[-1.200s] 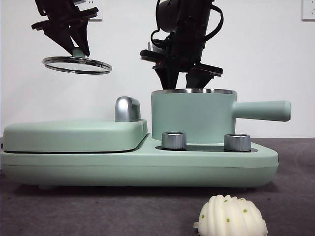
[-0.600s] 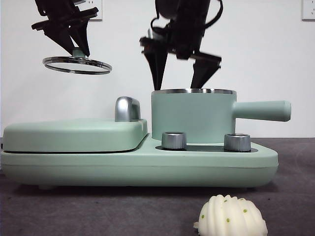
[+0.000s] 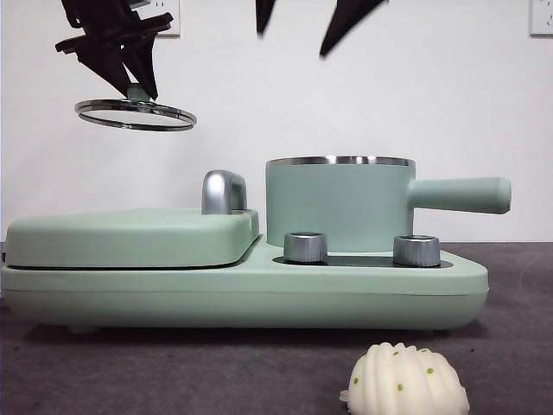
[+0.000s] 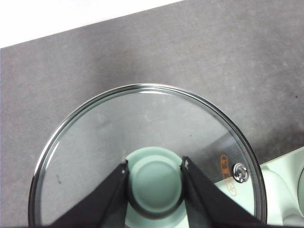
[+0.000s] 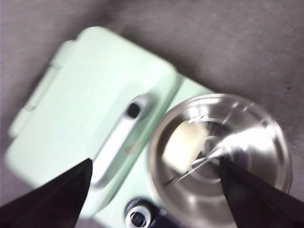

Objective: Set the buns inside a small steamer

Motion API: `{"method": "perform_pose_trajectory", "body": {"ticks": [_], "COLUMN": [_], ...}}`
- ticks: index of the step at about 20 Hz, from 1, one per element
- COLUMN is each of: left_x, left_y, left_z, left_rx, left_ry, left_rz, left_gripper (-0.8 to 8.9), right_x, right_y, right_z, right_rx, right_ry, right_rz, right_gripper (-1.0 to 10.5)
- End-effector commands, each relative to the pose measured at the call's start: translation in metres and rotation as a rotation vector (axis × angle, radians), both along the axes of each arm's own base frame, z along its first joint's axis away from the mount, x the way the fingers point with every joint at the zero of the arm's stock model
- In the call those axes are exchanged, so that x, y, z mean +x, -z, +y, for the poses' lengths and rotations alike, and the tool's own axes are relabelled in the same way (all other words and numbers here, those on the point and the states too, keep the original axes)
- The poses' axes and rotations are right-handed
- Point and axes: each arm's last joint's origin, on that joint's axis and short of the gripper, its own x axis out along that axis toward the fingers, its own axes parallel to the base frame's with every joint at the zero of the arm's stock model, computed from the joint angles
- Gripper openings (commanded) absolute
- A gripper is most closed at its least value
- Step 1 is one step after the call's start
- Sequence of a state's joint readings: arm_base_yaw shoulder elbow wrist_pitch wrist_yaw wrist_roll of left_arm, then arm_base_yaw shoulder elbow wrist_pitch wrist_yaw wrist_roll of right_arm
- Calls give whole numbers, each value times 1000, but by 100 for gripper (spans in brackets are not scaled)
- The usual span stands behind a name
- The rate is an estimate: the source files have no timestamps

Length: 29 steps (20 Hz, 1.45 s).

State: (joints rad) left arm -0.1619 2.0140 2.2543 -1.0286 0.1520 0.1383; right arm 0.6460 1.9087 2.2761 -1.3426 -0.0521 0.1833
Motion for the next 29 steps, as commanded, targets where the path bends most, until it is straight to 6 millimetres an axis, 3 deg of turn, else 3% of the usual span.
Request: {"method": "perform_pose_trajectory", "body": {"ticks": [1, 3, 6, 10, 13, 18, 21, 29], "left_x": [3, 3, 3, 3, 3, 3, 3, 3], "left_y": [-8, -8, -8, -8, -8, -8, -7, -7], "left_z": [-1, -1, -2, -3, -3, -4, -4, -4], "left_rx": [-6, -6, -9, -9, -9, -9, -9, -9], "left_ry": [5, 5, 5, 8, 8, 10, 10, 10], "left_rz": [-46, -46, -46, -46, -45, -45, -44, -45], "left_gripper": [19, 19, 19, 19, 19, 19, 19, 19], "right_x": [-36, -68, -115, -159, -179, -188, -184, -175], "right_y": [-10, -11, 2, 45, 88, 165, 200, 246], "right_z": [-9, -20, -36, -49, -41, -21, -17, -2], "right_rx": [-30, -40, -113, -206, -149, -182, -194, -259], "right_ry": [-31, -60, -71, -54, -46, -31, -22, -39], "right_rz": [49, 61, 69, 149, 169, 216, 226, 271], "right_gripper": [425, 425, 425, 425, 425, 425, 425, 422]}}
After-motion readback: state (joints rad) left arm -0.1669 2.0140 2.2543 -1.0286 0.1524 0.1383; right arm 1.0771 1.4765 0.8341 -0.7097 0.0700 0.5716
